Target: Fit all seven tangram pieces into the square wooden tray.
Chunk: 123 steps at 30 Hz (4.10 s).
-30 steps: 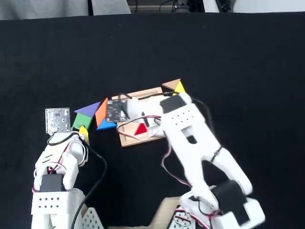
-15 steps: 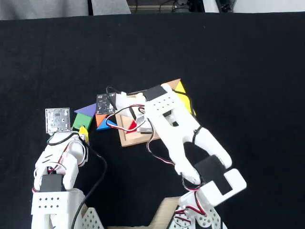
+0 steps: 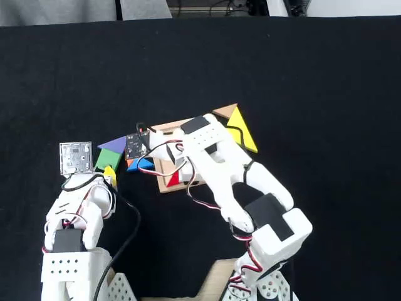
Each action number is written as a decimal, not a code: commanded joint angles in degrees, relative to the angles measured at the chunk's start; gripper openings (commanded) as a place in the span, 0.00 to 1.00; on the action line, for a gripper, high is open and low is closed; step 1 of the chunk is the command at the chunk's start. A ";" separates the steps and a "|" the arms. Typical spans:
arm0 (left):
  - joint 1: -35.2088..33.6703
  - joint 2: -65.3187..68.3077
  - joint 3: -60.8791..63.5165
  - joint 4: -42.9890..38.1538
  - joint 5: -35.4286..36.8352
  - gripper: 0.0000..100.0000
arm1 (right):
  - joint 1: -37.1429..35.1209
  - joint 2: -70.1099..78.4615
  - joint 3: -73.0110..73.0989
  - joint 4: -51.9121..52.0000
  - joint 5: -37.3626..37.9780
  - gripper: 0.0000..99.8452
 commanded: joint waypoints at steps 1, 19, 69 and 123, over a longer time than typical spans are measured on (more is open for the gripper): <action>0.57 -0.70 -0.57 -1.41 -0.53 0.11 | -0.79 -0.75 -3.21 -1.23 -0.79 0.17; 0.66 -0.70 -0.57 -1.41 -0.53 0.11 | -0.09 -0.40 -3.03 -1.76 -0.79 0.17; 0.75 -0.70 -0.57 -1.41 -0.53 0.11 | 0.88 1.98 -14.46 -7.65 -8.44 0.01; 0.75 -0.70 -0.48 -1.41 -0.62 0.11 | 21.36 -12.70 -5.85 0.53 -8.53 0.01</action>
